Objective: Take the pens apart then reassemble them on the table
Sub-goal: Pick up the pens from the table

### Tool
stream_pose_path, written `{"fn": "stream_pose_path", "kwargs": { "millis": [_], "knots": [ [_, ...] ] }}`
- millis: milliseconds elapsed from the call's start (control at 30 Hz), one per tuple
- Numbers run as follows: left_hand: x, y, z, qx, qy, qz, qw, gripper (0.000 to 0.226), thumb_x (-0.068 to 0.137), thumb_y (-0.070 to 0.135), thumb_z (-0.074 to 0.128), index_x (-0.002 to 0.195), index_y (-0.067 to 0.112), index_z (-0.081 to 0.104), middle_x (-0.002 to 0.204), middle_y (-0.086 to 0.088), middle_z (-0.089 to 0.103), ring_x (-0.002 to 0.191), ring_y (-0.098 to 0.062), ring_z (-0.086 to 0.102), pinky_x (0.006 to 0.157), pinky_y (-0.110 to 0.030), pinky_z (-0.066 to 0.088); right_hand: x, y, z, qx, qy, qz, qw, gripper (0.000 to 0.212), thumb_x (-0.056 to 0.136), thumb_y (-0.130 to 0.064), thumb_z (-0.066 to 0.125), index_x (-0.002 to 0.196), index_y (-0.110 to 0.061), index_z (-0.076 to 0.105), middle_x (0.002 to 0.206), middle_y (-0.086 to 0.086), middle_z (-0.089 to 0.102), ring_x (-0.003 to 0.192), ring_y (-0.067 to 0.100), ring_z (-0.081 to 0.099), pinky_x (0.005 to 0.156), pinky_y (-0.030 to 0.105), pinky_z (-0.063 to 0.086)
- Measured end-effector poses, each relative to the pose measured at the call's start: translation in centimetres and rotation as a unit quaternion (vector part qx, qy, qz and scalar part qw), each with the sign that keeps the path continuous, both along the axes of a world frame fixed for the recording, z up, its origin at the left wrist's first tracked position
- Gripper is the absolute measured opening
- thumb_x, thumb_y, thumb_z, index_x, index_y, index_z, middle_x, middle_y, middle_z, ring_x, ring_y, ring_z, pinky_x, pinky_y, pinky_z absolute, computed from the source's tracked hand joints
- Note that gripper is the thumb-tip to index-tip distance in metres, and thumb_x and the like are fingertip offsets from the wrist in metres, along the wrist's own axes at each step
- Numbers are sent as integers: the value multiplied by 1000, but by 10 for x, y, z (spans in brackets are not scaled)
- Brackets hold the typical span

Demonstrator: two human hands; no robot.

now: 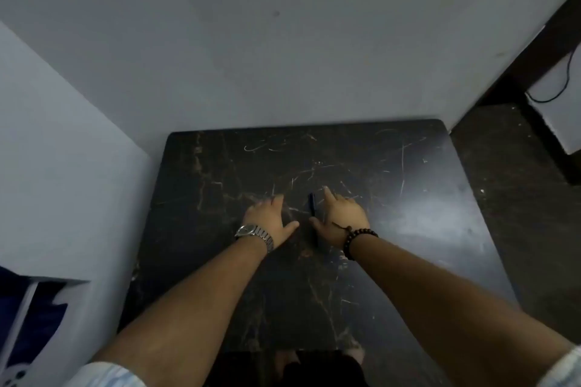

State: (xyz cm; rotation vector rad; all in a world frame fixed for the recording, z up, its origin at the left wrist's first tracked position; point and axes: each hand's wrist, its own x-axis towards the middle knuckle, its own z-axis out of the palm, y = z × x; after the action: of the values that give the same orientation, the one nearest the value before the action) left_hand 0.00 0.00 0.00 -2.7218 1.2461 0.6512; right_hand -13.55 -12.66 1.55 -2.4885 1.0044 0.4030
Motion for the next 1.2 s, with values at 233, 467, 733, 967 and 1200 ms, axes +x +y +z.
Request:
{"fn": "stream_pose_path", "kwargs": {
  "millis": [233, 467, 733, 967, 1200],
  "knots": [
    [-9, 21, -23, 27, 79, 52, 995, 32, 91, 54, 56, 102, 25, 65, 96, 0, 70, 86, -20, 65, 73, -35, 53, 27, -1, -25, 50, -1, -119, 992, 27, 93, -27, 52, 109, -10, 66, 101, 12, 68, 91, 31, 66, 79, 44, 60],
    [-10, 38, -49, 37, 113, 86, 989, 30, 91, 51, 58, 105, 26, 65, 95, 2, 70, 84, -18, 64, 74, -35, 54, 48, 3, -51, 74, 23, -155, 985, 25, 94, -29, 56, 103, -7, 66, 98, 12, 67, 86, 31, 66, 70, 38, 55],
    [-7, 31, -56, -117, 233, 254, 931, 20, 91, 43, 63, 93, 25, 73, 92, 4, 74, 85, -14, 68, 79, -33, 56, 46, 14, -55, 112, -6, -178, 978, 23, 91, -31, 61, 97, -10, 67, 88, 7, 66, 82, 26, 67, 77, 43, 61],
    [-9, -16, -37, -218, 339, 318, 858, 24, 92, 44, 62, 92, 25, 77, 93, -3, 78, 89, -23, 72, 90, -45, 58, 20, 31, -47, 183, -103, -184, 960, 11, 92, -30, 65, 82, -27, 63, 79, -5, 66, 73, 9, 64, 68, 29, 58],
    [-12, -38, -44, -222, 376, 354, 827, 19, 93, 28, 66, 106, 18, 76, 103, -4, 77, 99, -24, 71, 95, -48, 57, 10, 25, -46, 250, -168, -225, 927, 10, 96, -23, 61, 86, -25, 63, 79, -7, 64, 71, 5, 62, 57, 19, 47]
  ]
}}
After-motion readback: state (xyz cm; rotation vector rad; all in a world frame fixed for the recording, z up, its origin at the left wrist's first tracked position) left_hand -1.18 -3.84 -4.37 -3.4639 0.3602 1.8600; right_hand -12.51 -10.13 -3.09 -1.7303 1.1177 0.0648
